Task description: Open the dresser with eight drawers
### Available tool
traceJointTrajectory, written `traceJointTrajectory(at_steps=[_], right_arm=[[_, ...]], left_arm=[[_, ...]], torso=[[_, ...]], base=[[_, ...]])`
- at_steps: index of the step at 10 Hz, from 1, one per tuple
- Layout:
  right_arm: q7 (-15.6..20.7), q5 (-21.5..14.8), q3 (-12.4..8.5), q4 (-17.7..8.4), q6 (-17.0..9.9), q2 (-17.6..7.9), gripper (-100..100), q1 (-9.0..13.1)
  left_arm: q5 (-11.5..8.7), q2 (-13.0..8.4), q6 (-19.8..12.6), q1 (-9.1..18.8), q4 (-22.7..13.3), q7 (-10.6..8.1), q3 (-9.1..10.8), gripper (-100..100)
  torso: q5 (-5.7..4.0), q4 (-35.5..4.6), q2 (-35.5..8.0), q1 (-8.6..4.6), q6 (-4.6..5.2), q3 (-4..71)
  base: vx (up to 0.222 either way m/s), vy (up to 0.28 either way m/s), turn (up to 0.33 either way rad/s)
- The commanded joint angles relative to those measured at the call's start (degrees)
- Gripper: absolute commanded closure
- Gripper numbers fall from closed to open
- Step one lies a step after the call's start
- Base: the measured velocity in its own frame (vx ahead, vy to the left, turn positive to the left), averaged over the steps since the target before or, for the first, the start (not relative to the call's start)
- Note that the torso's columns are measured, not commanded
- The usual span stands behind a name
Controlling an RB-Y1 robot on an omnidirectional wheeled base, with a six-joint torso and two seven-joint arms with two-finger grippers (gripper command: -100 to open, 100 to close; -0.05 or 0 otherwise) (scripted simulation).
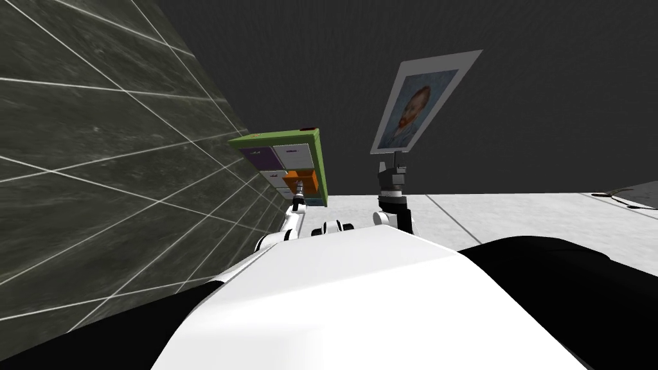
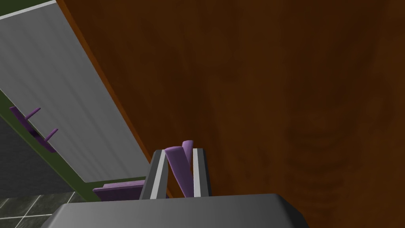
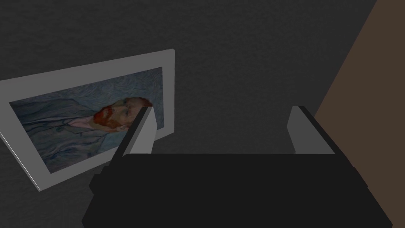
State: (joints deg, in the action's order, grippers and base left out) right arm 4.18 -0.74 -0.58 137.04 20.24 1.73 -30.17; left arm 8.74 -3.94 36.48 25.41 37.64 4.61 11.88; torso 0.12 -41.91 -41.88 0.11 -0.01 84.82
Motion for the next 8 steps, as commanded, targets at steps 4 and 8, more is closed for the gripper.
traceJointTrajectory(at_steps=[4,8], right_arm=[[0.00,0.00,0.00,0.00,0.00,0.00,0,0.00],[0.00,0.00,0.00,0.00,0.00,0.00,0,0.00]], left_arm=[[-5.73,-6.14,0.54,-6.62,5.18,-3.12,-3.76,100],[-11.10,-11.81,1.70,-10.30,5.88,-4.35,-5.31,100]], torso=[[-0.05,-0.09,-0.16,-0.09,-0.08,-0.10],[0.10,-0.02,-0.06,0.11,0.08,-0.04]], base=[[-0.005,-0.067,-0.116],[-0.016,-0.077,-0.094]])
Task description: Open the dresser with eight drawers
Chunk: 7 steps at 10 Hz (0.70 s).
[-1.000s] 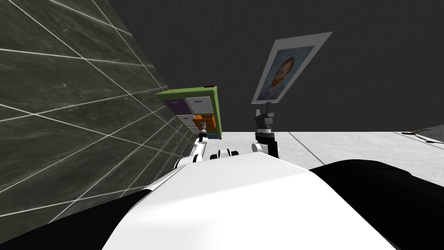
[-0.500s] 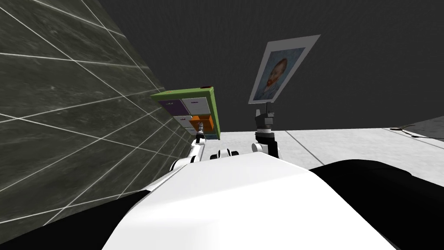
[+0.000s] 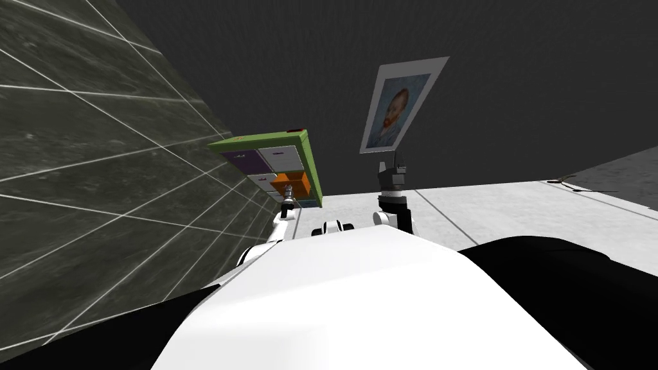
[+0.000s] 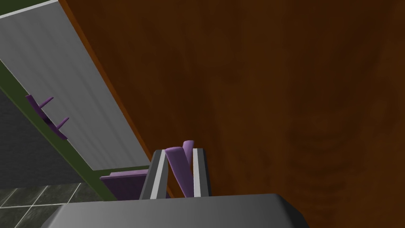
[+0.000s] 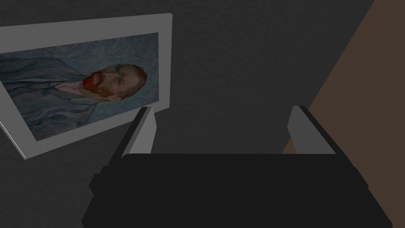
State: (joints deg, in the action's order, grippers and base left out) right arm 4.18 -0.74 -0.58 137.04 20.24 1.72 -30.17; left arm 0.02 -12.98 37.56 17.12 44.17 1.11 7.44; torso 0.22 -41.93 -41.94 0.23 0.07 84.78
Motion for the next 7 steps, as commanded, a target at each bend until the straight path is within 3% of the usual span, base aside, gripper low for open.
traceJointTrajectory(at_steps=[1,2,3,4,5,6,7], right_arm=[[0.00,0.00,0.00,0.00,0.00,0.00,0,0.00],[0.00,0.00,-0.01,0.01,0.00,0.00,0,-0.03],[0.00,0.00,-0.02,0.01,0.01,0.00,0,-0.04],[0.00,0.00,-0.01,0.01,0.01,0.00,0,-0.02],[0.00,0.00,-0.01,0.01,0.01,0.00,0,-0.03],[0.00,0.00,-0.01,0.01,0.00,0.00,0,-0.02],[0.00,0.00,-0.01,0.01,0.00,0.00,0,-0.03]], left_arm=[[-0.28,-2.43,0.17,-1.07,1.67,-3.02,-2.46,-100],[0.89,-3.34,-0.04,-0.56,2.42,-4.64,-4.26,-100],[0.89,-3.34,-0.04,-0.56,2.42,-5.56,-4.26,-100],[2.07,-4.26,-0.24,-0.05,3.18,-7.60,-6.06,-100],[2.07,-4.26,-0.24,-0.05,3.18,-8.11,-6.06,-100],[3.24,-5.17,-0.45,0.47,3.93,-10.33,-7.87,-100],[3.24,-5.17,-0.45,0.47,3.93,-10.66,-7.87,-100]], torso=[[0.01,0.08,0.04,0.02,-0.14,0.01],[-0.08,-0.08,0.11,0.01,-0.17,0.07],[-0.17,-0.20,0.06,-0.14,-0.12,0.04],[-0.20,-0.28,-0.15,-0.20,-0.01,-0.09],[-0.23,-0.35,-0.30,-0.24,-0.09,-0.19],[-0.21,-0.38,-0.44,-0.20,-0.01,-0.27],[-0.21,-0.39,-0.45,-0.19,-0.08,-0.28]], base=[[0.025,-0.072,0.288],[0.087,-0.083,0.475],[0.100,-0.070,0.196],[0.101,-0.078,0.291],[0.075,-0.070,0.167],[0.067,-0.062,0.358],[0.047,-0.060,0.133]])
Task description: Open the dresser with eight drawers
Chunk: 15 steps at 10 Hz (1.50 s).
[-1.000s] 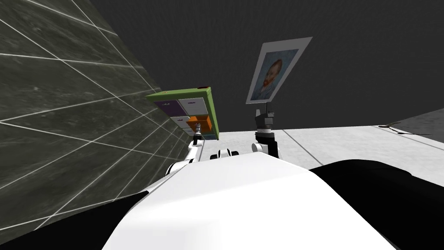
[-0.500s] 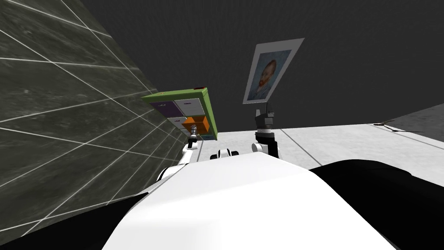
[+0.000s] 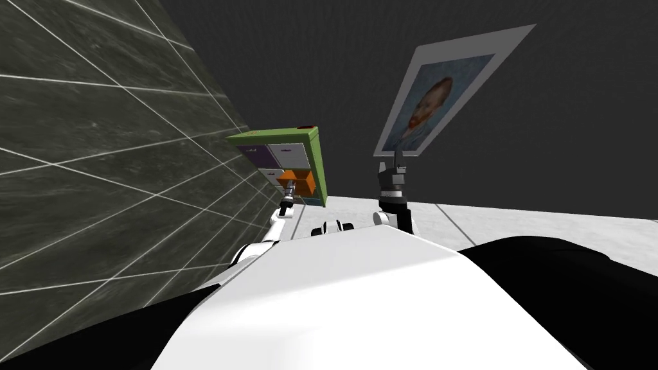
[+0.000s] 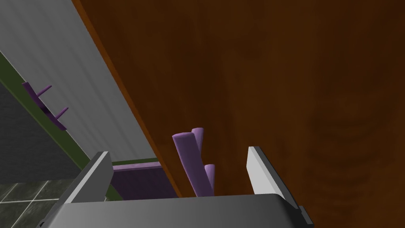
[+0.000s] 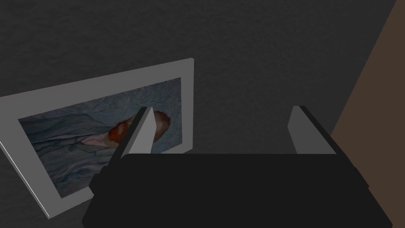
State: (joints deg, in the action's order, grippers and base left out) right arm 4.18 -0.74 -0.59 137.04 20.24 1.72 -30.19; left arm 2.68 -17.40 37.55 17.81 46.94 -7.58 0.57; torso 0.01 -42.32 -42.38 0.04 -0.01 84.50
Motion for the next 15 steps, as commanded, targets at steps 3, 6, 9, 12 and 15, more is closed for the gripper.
traceJointTrajectory(at_steps=[3,6,9,12,15], right_arm=[[0.00,0.00,0.01,0.00,0.00,0.00,0,0.02],[0.00,0.00,0.01,0.00,0.00,0.00,0,0.01],[0.00,0.00,0.00,0.00,0.00,0.00,0,0.01],[0.00,0.00,0.01,0.00,0.00,-0.01,0,0.02],[0.00,0.00,0.00,-0.01,0.00,-0.01,0,0.03]], left_arm=[[2.93,-2.58,-0.85,0.81,2.66,-6.73,-4.60,-100],[5.29,-4.41,-1.27,1.83,4.17,-11.60,-8.21,-100],[6.46,-5.33,-1.47,2.35,4.92,-14.69,-10.01,-100],[7.49,-6.04,-1.70,2.50,5.66,-16.63,-11.58,-100],[7.52,-6.07,-1.75,2.51,5.69,-16.83,-11.63,0]], torso=[[-0.01,0.03,0.08,-0.04,0.03,0.05],[-0.02,0.05,0.11,-0.10,0.06,0.08],[-0.01,-0.01,0.00,0.01,-0.06,0.01],[-0.05,-0.04,0.06,-0.06,0.05,0.04],[0.01,0.00,0.02,0.04,0.00,0.02]], base=[[0.052,-0.071,0.242],[0.066,-0.102,0.291],[0.028,-0.076,0.221],[0.037,-0.062,0.158],[0.002,-0.002,0.000]])
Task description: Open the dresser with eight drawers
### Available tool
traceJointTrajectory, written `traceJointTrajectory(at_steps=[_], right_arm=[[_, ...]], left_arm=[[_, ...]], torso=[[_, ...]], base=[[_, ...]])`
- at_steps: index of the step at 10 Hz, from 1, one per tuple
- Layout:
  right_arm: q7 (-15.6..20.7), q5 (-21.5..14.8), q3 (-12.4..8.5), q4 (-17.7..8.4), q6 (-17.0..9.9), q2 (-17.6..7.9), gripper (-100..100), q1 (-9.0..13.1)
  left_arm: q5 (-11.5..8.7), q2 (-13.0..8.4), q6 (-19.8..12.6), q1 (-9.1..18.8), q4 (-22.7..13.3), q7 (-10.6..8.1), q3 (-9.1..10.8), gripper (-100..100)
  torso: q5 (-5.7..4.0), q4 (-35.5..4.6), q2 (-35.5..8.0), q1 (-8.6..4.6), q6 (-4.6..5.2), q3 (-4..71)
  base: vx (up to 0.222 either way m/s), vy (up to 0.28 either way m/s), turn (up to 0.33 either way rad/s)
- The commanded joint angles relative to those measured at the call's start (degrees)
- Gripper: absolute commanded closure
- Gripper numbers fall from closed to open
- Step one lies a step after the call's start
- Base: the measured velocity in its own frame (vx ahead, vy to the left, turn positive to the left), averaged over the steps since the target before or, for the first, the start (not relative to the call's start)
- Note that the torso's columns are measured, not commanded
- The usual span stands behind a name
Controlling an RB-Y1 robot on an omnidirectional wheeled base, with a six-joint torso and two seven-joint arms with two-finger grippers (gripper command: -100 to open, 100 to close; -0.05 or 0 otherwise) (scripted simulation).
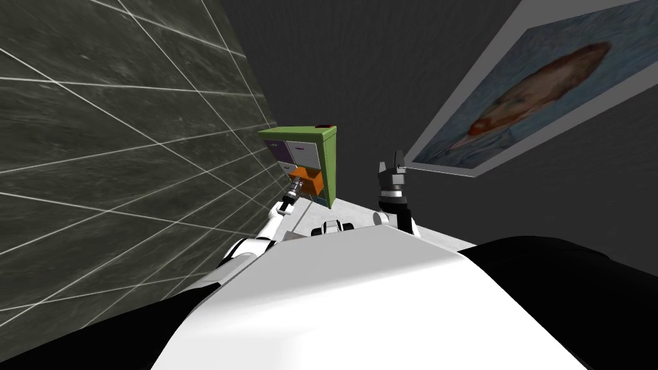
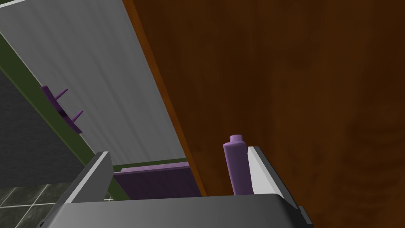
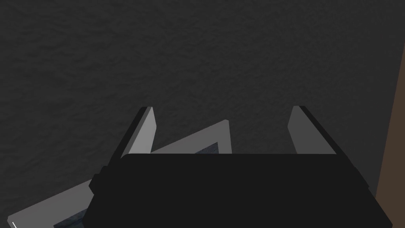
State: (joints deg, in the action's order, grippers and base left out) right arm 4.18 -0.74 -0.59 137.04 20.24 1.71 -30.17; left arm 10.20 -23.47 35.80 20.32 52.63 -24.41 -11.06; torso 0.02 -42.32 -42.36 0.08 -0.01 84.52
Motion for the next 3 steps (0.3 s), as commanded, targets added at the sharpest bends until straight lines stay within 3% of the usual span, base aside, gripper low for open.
traceJointTrajectory(at_steps=[1,3], right_arm=[[0.00,0.00,0.00,0.00,0.00,0.00,0,0.00],[0.00,0.00,0.00,0.00,0.00,0.00,0,0.00]], left_arm=[[0.00,0.01,-0.01,-0.01,-0.01,0.00,-0.01,0],[0.01,0.02,-0.02,-0.01,-0.02,0.00,-0.02,0]], torso=[[-0.02,0.01,0.03,-0.06,-0.01,0.02],[-0.03,0.02,0.05,-0.09,-0.01,0.04]], base=[[0.000,0.000,0.000],[0.000,0.000,0.000]])
